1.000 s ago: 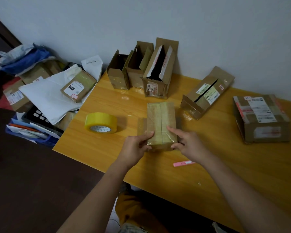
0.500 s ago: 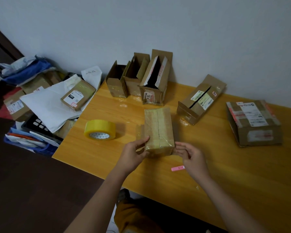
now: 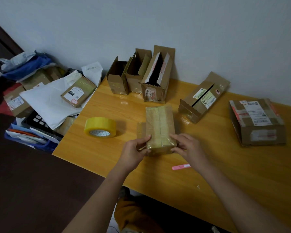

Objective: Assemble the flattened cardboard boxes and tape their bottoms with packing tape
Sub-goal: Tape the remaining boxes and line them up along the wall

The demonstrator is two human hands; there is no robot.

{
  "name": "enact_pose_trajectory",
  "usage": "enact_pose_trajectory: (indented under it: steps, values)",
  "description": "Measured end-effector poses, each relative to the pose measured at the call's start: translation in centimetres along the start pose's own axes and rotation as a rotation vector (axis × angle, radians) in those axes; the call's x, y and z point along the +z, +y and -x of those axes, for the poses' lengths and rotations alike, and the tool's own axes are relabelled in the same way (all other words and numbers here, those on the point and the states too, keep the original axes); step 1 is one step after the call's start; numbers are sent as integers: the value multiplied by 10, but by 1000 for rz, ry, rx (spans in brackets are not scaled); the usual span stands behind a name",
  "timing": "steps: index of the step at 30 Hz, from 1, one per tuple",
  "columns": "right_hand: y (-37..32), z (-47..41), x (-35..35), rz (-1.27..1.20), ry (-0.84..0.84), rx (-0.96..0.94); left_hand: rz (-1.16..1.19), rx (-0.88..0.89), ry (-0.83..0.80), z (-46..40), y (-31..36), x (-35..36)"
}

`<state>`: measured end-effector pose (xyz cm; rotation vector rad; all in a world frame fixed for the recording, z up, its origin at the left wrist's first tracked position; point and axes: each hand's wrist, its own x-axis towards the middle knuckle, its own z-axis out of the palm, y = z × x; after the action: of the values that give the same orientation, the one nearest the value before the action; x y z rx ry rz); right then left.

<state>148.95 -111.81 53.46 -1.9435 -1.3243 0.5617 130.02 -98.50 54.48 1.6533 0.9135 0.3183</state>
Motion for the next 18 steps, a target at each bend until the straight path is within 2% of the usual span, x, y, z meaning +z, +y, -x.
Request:
enact_pose_trajectory:
  steps: [4,7,11,14,16,18]
  values:
    - [2,0,11,83,24,-54,30,-3,16,0,-2,2]
    - [-1,1,9,152,-27,-14,76,-6,15,1,-5,2]
    - [-13,5,18,390,-37,-17,131,-12,28,4,-5,5]
    - [-13,8,21,408,-35,-12,352,-94,25,7,-3,1]
    - [-12,4,18,380,-20,-8,515,-190,100,11,-6,-2]
    - [-12,1,16,314,-30,24,530,-248,209,12,-13,0]
